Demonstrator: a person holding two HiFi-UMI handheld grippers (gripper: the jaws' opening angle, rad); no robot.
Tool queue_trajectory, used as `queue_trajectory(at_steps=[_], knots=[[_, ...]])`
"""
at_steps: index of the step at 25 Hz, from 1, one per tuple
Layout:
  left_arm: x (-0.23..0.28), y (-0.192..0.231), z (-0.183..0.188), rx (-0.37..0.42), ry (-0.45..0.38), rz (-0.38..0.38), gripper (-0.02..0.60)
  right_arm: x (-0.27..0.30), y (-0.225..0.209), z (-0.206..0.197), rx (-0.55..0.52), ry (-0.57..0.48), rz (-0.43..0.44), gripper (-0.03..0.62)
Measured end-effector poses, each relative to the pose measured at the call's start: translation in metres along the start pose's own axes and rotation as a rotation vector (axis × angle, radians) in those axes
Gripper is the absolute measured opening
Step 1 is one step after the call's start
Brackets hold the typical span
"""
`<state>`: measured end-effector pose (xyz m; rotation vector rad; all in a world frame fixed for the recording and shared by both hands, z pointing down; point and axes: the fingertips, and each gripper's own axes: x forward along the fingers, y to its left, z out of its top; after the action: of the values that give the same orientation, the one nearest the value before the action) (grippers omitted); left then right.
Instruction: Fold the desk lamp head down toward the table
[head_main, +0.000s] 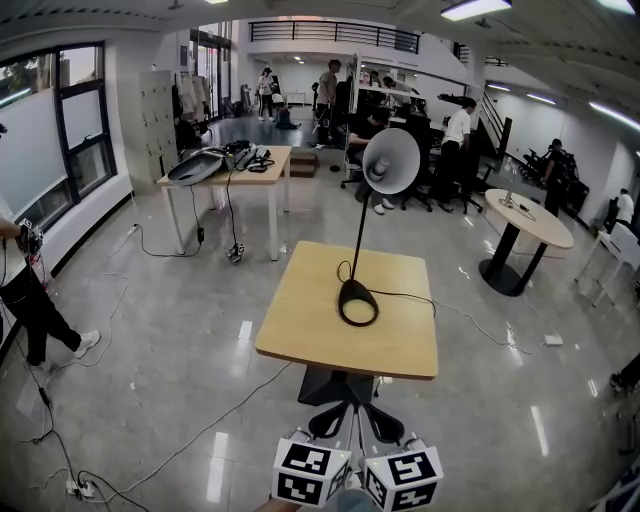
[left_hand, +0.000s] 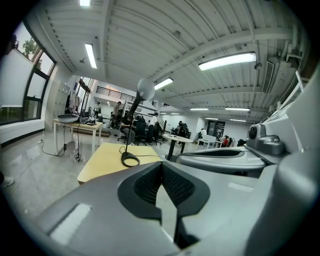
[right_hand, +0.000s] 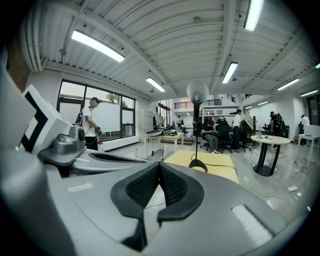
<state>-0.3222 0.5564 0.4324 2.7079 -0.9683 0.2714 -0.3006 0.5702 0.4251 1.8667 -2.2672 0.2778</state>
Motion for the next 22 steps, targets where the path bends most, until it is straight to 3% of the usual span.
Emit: queue_trajectory(at_steps=[8,22], knots=[[0.103,-0.001,0.036,0.019,-0.013,0.025,0.011,0.048,-0.090,0.026,-0.032,-0.009,0.031,0.005],[0.452,0.004,0.156,0.043,-0.012,0.107,0.011,0.226,-0.412,0.104,-0.045,-0.027,0.097,0.005]])
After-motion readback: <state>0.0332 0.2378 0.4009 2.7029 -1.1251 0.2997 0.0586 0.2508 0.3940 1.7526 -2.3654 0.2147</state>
